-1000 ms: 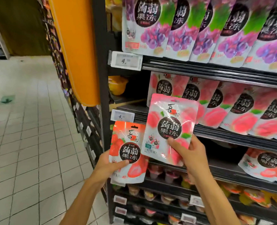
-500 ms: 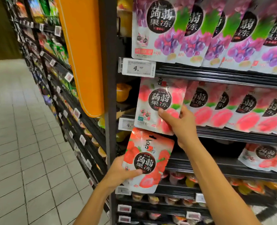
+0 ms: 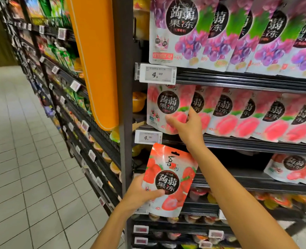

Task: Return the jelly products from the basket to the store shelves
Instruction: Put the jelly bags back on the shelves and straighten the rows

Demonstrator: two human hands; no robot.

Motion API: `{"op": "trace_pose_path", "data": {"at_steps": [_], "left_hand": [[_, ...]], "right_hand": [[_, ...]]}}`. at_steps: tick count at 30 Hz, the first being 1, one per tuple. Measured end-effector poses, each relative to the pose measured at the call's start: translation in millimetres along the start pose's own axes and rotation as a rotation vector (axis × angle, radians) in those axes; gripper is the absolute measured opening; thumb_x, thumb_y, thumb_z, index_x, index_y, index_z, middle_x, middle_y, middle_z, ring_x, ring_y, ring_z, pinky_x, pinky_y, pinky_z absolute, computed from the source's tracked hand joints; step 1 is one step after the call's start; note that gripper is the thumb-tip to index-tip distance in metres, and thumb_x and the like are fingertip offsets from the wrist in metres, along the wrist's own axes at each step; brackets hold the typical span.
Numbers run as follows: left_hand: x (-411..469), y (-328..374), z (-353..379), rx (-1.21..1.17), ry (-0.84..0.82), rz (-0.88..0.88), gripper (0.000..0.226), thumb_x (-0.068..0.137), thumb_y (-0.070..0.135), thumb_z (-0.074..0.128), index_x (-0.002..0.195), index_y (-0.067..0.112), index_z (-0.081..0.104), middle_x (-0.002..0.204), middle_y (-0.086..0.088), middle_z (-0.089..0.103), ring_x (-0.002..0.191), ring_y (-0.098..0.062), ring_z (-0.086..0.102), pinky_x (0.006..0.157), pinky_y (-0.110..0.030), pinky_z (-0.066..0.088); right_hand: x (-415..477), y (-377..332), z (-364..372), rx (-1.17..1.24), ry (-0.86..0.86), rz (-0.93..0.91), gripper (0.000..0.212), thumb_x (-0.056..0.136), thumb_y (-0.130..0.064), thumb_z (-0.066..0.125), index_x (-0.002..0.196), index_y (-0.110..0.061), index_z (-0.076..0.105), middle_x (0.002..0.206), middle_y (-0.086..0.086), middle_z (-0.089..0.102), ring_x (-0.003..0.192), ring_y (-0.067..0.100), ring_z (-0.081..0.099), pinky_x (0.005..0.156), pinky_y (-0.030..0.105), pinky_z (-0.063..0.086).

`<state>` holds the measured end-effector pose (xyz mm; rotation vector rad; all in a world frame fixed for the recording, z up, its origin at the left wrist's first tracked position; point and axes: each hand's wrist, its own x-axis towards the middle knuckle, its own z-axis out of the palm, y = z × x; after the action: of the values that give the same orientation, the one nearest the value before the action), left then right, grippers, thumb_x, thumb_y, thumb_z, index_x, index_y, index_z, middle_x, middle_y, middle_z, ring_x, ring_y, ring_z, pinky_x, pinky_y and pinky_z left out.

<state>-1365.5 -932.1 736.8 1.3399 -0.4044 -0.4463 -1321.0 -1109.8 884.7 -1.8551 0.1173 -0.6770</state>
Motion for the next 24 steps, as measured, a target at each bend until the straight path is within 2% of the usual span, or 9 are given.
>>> {"op": "trace_pose_path", "data": {"at_steps": [3, 6, 7, 10, 11, 15, 21, 24], "left_hand": [[-2.2, -4.7, -4.4, -0.020, 0.030, -0.014, 0.038, 0.069, 0.005, 0.083, 0.103, 0.020, 0.073, 0.104, -0.010, 0.076, 0.097, -0.026, 0.072, 0.074, -0.029, 0.058], [-2.7, -8.1, -5.9, -0.012, 0.053, -0.030, 0.051, 0.062, 0.016, 0.088, 0.109, 0.013, 0.068, 0.104, -0.011, 0.075, 0.097, -0.028, 0.072, 0.074, -0.032, 0.059], [-2.6, -8.8, -5.9, -0.004, 0.060, -0.035, 0.056, 0.060, 0.020, 0.089, 0.110, 0.012, 0.067, 0.104, -0.011, 0.075, 0.097, -0.028, 0.072, 0.076, -0.034, 0.059], [-2.3, -9.8, -4.6, 0.000, 0.069, -0.038, 0.055, 0.057, 0.025, 0.090, 0.107, 0.016, 0.069, 0.104, -0.011, 0.075, 0.098, -0.029, 0.072, 0.077, -0.036, 0.059], [-2.5, -9.7, -3.7, -0.008, 0.067, -0.035, 0.051, 0.057, 0.024, 0.090, 0.104, 0.020, 0.071, 0.104, -0.011, 0.076, 0.098, -0.028, 0.072, 0.076, -0.035, 0.059], [-4.1, -8.3, 0.9, -0.011, 0.054, -0.023, 0.040, 0.059, 0.022, 0.089, 0.095, 0.032, 0.075, 0.101, -0.004, 0.077, 0.094, -0.022, 0.073, 0.072, -0.027, 0.058], [-3.9, -17.0, -0.6, 0.015, 0.069, -0.040, 0.045, 0.062, 0.012, 0.087, 0.104, 0.016, 0.069, 0.101, -0.009, 0.076, 0.095, -0.026, 0.073, 0.072, -0.029, 0.058], [-1.3, -18.9, 1.6, 0.030, 0.050, -0.054, 0.047, 0.063, 0.012, 0.087, 0.106, 0.015, 0.068, 0.102, -0.008, 0.076, 0.094, -0.025, 0.073, 0.072, -0.029, 0.059]], "right_hand": [[-2.3, 3.9, -12.8, -0.052, -0.057, -0.037, 0.030, 0.080, -0.027, 0.080, 0.099, -0.015, 0.061, 0.097, -0.004, 0.071, 0.093, 0.010, 0.067, 0.084, 0.030, 0.056], [-5.7, 6.0, -25.4, -0.188, -0.046, -0.079, 0.025, 0.081, -0.019, 0.078, 0.104, -0.012, 0.067, 0.088, -0.012, 0.069, 0.083, -0.002, 0.067, 0.073, 0.012, 0.052], [-6.9, 6.7, -29.0, -0.245, -0.030, -0.077, 0.025, 0.082, -0.021, 0.077, 0.105, -0.014, 0.069, 0.085, -0.014, 0.069, 0.080, -0.003, 0.067, 0.071, 0.012, 0.052], [-10.2, 9.0, -34.0, -0.510, 0.052, -0.061, 0.016, 0.085, -0.030, 0.073, 0.100, -0.025, 0.072, 0.081, -0.015, 0.069, 0.081, 0.007, 0.068, 0.073, 0.032, 0.057], [-11.2, 9.2, -33.7, -0.561, 0.085, -0.060, 0.013, 0.085, -0.032, 0.072, 0.098, -0.028, 0.072, 0.080, -0.016, 0.069, 0.082, 0.009, 0.068, 0.073, 0.033, 0.056], [-10.1, 8.9, -25.7, -0.569, 0.175, -0.022, 0.012, 0.085, -0.036, 0.070, 0.096, -0.032, 0.073, 0.084, -0.015, 0.072, 0.086, 0.009, 0.068, 0.069, 0.028, 0.049], [-6.4, 12.7, -20.7, -0.538, 0.188, -0.012, 0.013, 0.086, -0.034, 0.070, 0.097, -0.031, 0.074, 0.085, -0.014, 0.073, 0.083, 0.006, 0.068, 0.066, 0.024, 0.043], [-9.3, 12.9, -30.4, -0.512, 0.154, -0.019, 0.013, 0.085, -0.030, 0.071, 0.098, -0.029, 0.074, 0.083, -0.014, 0.073, 0.081, 0.004, 0.068, 0.062, 0.022, 0.046]]}}
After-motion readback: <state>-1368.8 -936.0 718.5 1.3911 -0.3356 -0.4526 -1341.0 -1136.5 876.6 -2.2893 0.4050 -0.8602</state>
